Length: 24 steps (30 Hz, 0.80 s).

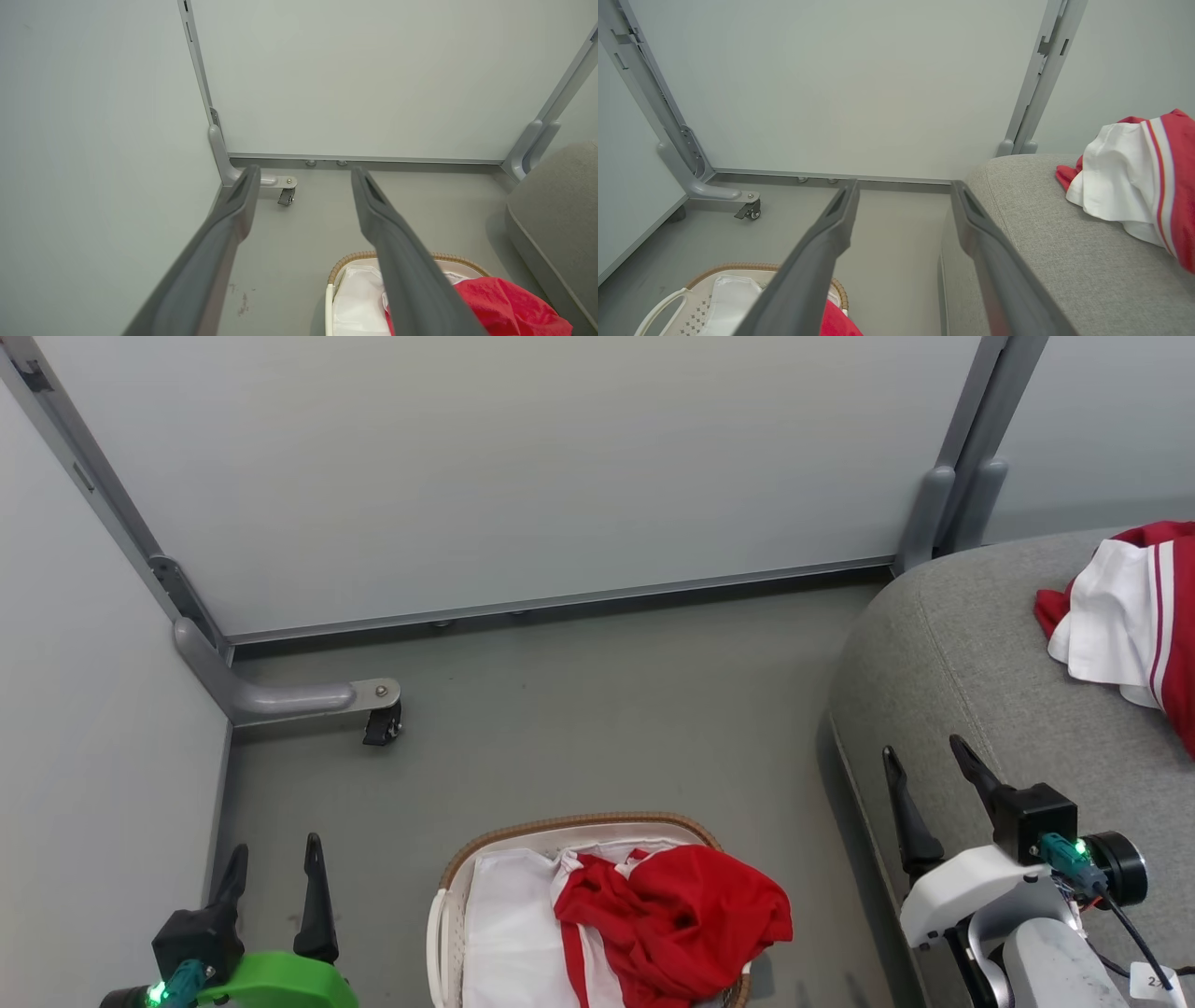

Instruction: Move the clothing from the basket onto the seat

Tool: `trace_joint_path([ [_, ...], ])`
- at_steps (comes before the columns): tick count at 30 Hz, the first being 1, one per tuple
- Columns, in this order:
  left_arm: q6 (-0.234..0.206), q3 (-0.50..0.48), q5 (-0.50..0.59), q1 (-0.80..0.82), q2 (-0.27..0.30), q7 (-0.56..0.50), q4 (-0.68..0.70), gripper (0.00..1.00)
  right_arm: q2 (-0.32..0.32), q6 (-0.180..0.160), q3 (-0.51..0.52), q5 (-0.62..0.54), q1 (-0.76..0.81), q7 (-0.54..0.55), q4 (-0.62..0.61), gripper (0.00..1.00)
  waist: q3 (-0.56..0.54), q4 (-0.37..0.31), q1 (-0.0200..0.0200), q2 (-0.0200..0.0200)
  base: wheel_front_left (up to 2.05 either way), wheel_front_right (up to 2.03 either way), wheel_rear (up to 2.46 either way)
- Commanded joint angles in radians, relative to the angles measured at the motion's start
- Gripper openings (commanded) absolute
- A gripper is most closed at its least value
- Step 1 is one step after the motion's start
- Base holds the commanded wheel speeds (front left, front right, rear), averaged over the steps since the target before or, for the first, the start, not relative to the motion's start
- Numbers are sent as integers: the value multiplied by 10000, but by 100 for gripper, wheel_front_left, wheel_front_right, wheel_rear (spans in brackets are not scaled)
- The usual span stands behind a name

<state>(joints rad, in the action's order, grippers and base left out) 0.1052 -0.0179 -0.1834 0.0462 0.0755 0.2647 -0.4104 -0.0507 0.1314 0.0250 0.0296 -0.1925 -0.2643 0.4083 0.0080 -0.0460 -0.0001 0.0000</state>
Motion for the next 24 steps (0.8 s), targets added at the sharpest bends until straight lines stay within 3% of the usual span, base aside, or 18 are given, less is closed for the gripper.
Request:
trace_joint_path([
  [1,20,-99,67,-208,-57,-6,91,100,-21,-14,15,108,171,0,-3,100,-1,7,1,0,0,0,0],
  [9,163,-116,268,-207,-196,-6,208,100,-20,-14,-28,193,62,0,-34,100,155,-34,1,0,0,0,0],
  [13,190,155,96,270,-222,-6,135,100,-21,-14,-104,342,-335,0,-217,100,729,-199,1,0,0,0,0],
  [24,254,1909,-752,1935,-222,-5,-685,100,-21,-14,-729,831,-1592,0,-790,100,2682,-1003,1,0,0,0,0],
])
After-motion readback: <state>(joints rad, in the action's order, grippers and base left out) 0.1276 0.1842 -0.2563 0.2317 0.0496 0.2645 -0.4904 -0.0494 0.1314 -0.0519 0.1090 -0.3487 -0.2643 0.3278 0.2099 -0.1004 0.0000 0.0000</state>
